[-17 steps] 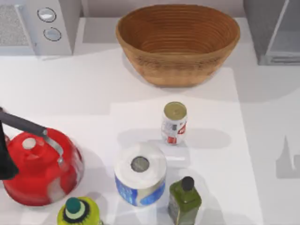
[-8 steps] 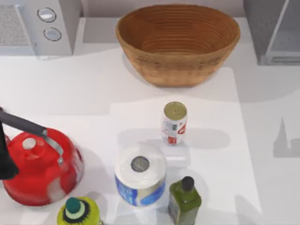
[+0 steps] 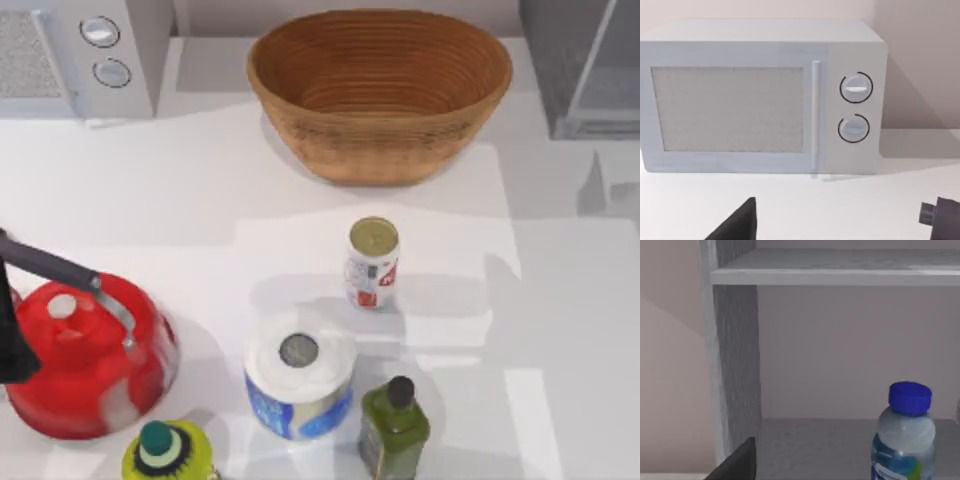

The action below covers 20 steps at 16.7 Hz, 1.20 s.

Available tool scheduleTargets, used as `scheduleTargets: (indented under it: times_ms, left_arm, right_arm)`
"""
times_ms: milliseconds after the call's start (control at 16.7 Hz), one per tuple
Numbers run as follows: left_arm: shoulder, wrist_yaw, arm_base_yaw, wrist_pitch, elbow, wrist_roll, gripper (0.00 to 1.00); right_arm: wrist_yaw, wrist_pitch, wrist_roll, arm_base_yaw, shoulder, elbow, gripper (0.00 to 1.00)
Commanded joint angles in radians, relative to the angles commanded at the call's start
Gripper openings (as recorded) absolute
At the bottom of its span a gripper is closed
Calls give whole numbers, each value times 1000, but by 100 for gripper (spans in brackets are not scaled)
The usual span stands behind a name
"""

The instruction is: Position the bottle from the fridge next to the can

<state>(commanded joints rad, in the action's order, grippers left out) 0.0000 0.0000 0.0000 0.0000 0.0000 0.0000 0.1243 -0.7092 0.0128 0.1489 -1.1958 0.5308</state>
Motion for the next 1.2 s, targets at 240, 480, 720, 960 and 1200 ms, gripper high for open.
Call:
scheduleTargets:
  times_ms: [240, 480, 720, 960, 1200]
  left_arm:
    - [0, 0, 0, 0, 0, 0, 100]
    - [0, 0, 0, 0, 0, 0, 100]
    - [0, 0, 0, 0, 0, 0, 100]
    - [0, 0, 0, 0, 0, 0, 100]
    - [0, 0, 0, 0, 0, 0, 100]
  right_arm:
    - [42, -232, -1, 48, -468, 173, 100]
    - [74, -412, -3, 86, -787, 308, 100]
    - [91, -507, -5, 105, -937, 380, 100]
    - [92, -514, -5, 106, -948, 385, 100]
    - [88, -505, -6, 100, -954, 397, 100]
